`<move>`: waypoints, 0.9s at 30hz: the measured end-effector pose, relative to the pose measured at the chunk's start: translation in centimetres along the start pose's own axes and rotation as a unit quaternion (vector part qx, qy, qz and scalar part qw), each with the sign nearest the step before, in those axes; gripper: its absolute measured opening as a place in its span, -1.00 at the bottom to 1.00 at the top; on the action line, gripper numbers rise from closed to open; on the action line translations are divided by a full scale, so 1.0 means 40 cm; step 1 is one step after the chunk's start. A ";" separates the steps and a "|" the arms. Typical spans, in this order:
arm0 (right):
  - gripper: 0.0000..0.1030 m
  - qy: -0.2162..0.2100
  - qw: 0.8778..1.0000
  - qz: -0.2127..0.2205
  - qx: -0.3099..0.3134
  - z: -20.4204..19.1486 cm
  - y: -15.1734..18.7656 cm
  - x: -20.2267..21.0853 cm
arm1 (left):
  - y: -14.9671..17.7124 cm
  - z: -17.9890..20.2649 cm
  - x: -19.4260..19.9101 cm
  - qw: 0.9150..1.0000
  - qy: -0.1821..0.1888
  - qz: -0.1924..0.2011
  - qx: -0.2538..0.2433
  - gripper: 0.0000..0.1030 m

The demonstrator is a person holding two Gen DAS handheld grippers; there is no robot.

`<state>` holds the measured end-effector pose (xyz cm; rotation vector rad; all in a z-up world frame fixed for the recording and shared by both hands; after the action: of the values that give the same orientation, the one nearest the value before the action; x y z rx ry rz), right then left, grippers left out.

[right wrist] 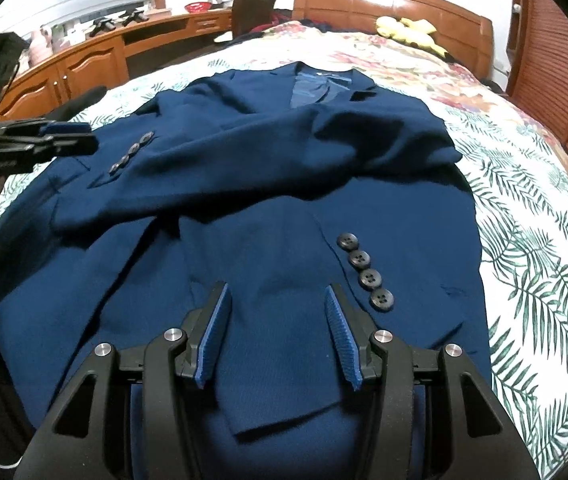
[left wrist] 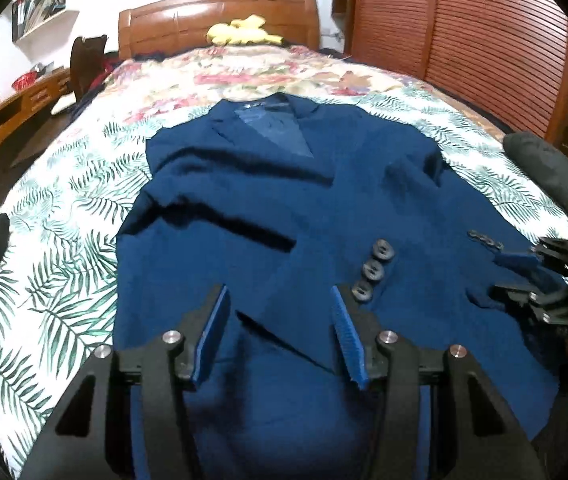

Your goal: Fold large clothes

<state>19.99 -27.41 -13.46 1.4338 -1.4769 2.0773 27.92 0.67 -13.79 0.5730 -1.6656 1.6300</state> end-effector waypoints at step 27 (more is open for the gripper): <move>-0.02 -0.001 1.000 -0.001 0.000 -0.001 -0.009 -0.008 | -0.064 -0.026 0.263 0.995 -0.018 0.094 -0.019 -0.99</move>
<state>20.35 -27.12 -13.49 1.4374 -1.4750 2.0747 23.30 3.22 -4.28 0.4401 -1.8174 1.7250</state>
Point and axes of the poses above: each gripper's, at about its wrist camera, not at the fingertips, and x roughly against the way its jaws point, z to its right, y to its underside, the point moved 1 cm from there along -x, roughly the way its jaws point, and after that the axes turned 2 degrees about -z, right-handed, at the moved point
